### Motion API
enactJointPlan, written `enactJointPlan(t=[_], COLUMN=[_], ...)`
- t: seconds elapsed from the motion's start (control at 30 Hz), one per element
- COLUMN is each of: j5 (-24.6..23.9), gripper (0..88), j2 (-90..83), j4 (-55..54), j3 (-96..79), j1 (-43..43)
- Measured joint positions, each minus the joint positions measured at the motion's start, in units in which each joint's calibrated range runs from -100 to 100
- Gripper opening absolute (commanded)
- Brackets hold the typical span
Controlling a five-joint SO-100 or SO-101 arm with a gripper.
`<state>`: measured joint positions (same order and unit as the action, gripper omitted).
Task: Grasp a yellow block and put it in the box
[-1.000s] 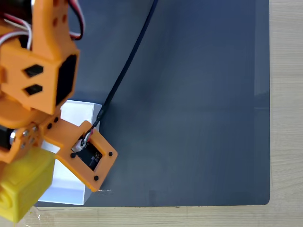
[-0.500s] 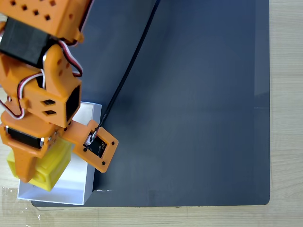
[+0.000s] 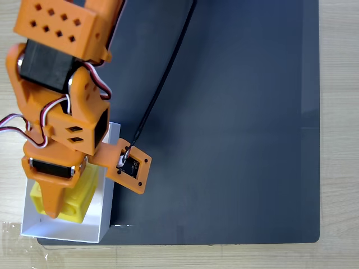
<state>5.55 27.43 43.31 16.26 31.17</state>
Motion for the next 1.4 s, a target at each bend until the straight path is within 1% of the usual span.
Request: enactJointPlan(t=[0.1,0.2,0.47,0.67,0.7,0.77,0.87,1.0,1.03,1.1,1.2,1.4], j5=[0.0,0.05,0.0,-0.16,-0.16,-0.16,-1.32,-4.33,-5.02,-6.23,-7.29,-7.45], gripper=[47.3,49.9,49.4,48.6,46.9,40.2,24.7,3.1,0.3,2.2,1.2,1.7], j2=[0.0,-0.08,-0.25,-4.38,-5.31,-7.0,-10.79,-18.88,-21.49,-26.63,-36.07,-58.74], j4=[0.52,0.78,0.78,0.78,0.78,0.87,1.9,4.76,5.37,6.58,8.91,12.64], j3=[0.0,0.09,0.09,0.09,0.09,0.09,0.09,-1.72,-2.89,-6.05,-12.92,-32.88], j1=[0.36,0.36,-0.09,-3.33,-3.87,-4.68,-5.49,-6.57,-6.93,-7.02,-8.73,-13.95])
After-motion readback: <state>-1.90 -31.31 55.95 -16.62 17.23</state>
